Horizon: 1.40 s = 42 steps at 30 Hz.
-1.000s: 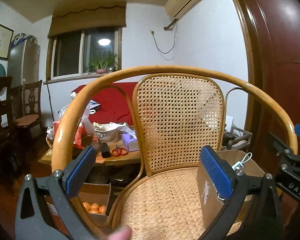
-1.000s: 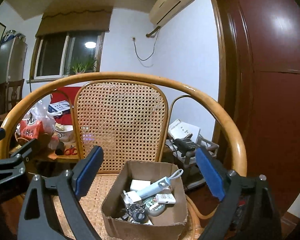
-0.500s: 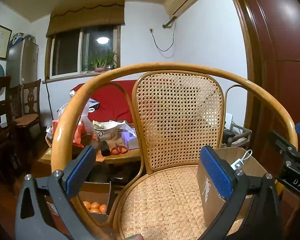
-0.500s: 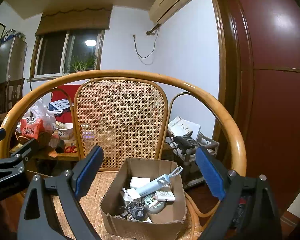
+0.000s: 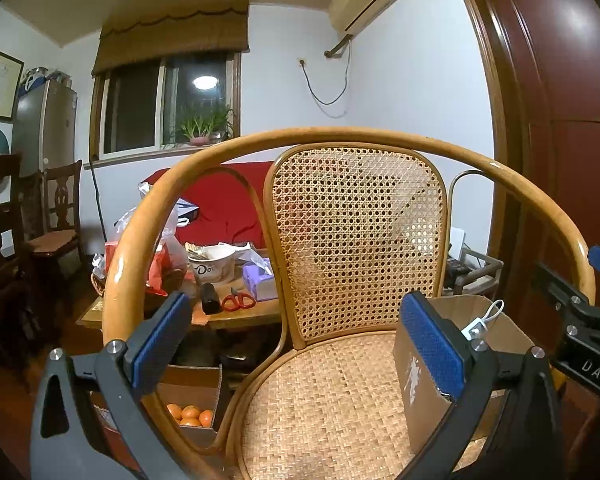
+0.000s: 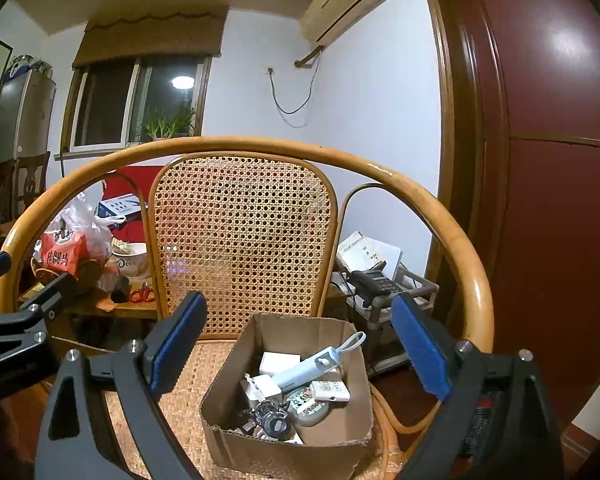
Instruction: Organize rigid objects
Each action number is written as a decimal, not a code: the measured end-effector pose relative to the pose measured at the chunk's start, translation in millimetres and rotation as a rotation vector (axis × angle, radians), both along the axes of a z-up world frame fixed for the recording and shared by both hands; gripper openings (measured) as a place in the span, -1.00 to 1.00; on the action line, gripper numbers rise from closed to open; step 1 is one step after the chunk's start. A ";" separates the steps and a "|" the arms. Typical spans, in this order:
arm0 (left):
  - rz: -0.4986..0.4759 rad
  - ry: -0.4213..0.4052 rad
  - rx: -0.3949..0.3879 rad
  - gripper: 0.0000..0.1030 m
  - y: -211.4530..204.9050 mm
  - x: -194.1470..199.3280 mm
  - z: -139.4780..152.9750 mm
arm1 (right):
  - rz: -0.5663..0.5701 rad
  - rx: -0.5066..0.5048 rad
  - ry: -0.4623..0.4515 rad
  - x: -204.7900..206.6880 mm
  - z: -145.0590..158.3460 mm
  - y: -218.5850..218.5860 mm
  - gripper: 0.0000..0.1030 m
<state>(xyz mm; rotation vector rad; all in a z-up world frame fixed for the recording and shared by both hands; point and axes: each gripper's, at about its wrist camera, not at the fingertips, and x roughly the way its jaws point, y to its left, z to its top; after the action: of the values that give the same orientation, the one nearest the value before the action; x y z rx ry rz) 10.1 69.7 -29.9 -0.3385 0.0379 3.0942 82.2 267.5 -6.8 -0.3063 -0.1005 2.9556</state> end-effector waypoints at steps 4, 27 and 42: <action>0.005 0.003 0.000 1.00 0.0 -0.2 -0.5 | 0.000 0.000 -0.002 0.6 0.0 -0.7 0.91; 0.008 0.013 -0.030 1.00 -0.4 -0.2 -5.3 | 0.016 -0.001 -0.029 -5.8 -3.2 -2.6 0.91; 0.004 0.004 -0.017 1.00 -1.4 -2.4 -4.9 | 0.015 0.006 -0.044 -7.4 -6.6 -0.6 0.91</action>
<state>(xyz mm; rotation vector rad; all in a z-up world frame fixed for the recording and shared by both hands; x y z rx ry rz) 7.6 68.2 -34.8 -0.3339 0.0641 3.1006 74.9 267.0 -13.4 -0.3718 -0.1171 2.9637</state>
